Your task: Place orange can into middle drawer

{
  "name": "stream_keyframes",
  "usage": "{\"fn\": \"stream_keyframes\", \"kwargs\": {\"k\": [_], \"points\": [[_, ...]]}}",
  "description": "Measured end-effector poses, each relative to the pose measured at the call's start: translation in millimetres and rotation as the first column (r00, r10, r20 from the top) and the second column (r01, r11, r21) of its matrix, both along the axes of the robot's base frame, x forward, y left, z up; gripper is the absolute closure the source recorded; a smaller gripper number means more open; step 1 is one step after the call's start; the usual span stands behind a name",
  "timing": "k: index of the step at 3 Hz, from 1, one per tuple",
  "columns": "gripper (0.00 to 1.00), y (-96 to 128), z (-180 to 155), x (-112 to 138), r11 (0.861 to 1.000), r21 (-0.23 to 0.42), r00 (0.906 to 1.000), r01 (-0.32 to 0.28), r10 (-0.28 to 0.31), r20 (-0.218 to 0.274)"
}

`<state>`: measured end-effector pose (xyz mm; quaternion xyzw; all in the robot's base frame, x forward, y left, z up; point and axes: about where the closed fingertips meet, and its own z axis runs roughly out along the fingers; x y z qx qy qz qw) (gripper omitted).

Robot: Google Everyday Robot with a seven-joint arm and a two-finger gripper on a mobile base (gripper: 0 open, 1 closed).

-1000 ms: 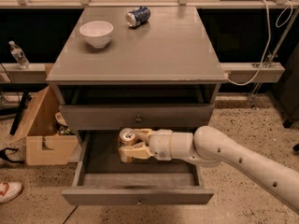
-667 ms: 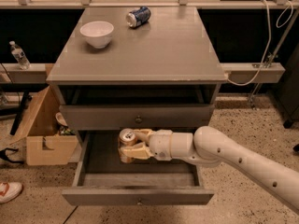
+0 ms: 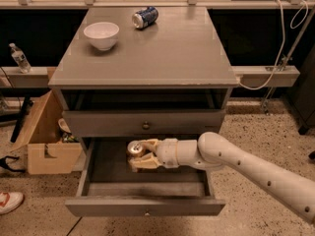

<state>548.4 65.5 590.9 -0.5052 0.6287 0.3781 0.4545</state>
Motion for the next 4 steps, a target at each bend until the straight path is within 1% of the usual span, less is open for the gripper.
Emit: {"fn": "stream_keyframes", "kwargs": {"k": [1,2,3,4], "points": [[1.0,-4.2,-36.1,14.5,1.0,-0.004,0.9993,-0.021,0.021,0.031],[1.0,-4.9,-70.8,22.3,1.0,-0.012,0.9989,-0.021,0.022,0.041],[0.98,2.4,-113.5,29.4,0.999,-0.032,0.9993,-0.006,0.007,0.037],[0.74,10.5,-138.7,35.9,0.999,-0.047,0.9996,0.003,-0.002,0.027]]}}
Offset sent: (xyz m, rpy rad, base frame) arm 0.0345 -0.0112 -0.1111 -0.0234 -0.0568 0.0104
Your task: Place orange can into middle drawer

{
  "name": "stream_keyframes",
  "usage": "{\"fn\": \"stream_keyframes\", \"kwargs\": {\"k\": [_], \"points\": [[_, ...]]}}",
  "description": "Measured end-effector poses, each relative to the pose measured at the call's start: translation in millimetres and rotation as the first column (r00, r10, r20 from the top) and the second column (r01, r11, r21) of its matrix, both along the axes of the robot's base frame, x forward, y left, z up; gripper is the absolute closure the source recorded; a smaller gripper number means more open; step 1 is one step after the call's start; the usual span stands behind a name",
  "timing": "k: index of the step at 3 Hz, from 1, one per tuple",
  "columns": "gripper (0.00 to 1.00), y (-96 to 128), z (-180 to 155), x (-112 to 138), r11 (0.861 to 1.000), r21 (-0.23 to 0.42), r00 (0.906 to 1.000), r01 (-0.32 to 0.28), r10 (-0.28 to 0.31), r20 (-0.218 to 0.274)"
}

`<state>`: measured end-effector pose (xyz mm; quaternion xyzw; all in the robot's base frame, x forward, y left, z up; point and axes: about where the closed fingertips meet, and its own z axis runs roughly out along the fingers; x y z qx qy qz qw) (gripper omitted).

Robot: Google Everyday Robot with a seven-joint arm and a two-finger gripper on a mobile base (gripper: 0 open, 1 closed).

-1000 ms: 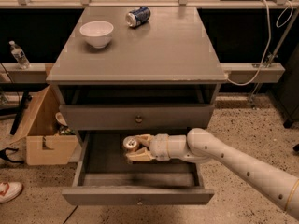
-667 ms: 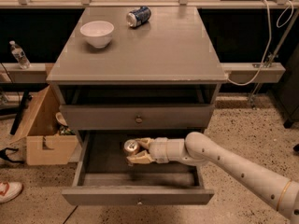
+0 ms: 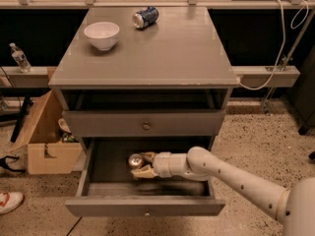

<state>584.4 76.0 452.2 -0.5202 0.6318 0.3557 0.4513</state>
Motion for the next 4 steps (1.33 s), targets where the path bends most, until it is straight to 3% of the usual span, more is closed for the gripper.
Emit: {"fn": "stream_keyframes", "kwargs": {"k": [1,3,4], "points": [[0.44,4.7,-14.5,5.9,1.0,-0.008,1.0,0.004,-0.004,-0.008],[0.0,2.5,-18.8,8.4,1.0,-0.001,0.9999,-0.001,0.001,-0.017],[0.0,2.3,-18.7,8.4,1.0,-0.001,0.9999,-0.001,0.001,-0.017]]}}
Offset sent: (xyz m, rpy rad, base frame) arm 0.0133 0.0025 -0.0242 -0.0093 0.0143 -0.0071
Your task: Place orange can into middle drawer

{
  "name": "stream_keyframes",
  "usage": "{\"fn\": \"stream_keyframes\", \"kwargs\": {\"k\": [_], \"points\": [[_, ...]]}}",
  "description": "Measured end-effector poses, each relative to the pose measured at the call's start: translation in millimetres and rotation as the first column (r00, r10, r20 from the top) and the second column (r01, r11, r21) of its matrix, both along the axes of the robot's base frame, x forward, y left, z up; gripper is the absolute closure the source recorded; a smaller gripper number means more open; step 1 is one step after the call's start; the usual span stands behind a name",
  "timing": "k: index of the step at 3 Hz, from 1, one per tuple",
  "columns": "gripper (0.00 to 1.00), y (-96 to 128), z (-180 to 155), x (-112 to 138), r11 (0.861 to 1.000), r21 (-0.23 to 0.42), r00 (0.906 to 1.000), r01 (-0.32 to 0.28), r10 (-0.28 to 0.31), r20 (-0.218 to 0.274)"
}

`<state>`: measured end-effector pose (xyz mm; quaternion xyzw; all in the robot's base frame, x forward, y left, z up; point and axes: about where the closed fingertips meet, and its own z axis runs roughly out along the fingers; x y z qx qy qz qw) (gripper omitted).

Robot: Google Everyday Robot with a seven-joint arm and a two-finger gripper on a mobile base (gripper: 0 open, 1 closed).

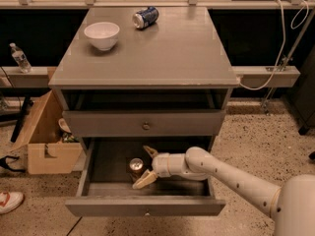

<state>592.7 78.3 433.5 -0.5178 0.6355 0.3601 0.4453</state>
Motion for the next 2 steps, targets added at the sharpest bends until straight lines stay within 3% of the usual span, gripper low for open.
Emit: {"fn": "stream_keyframes", "kwargs": {"k": [1,2], "points": [[0.0,-38.9,25.6,-6.9,0.999,-0.04,0.9997,0.025,-0.025,0.005],[0.0,-97.5,64.5,-19.3,0.991,-0.108,0.9972,0.074,-0.073,0.019]]}}
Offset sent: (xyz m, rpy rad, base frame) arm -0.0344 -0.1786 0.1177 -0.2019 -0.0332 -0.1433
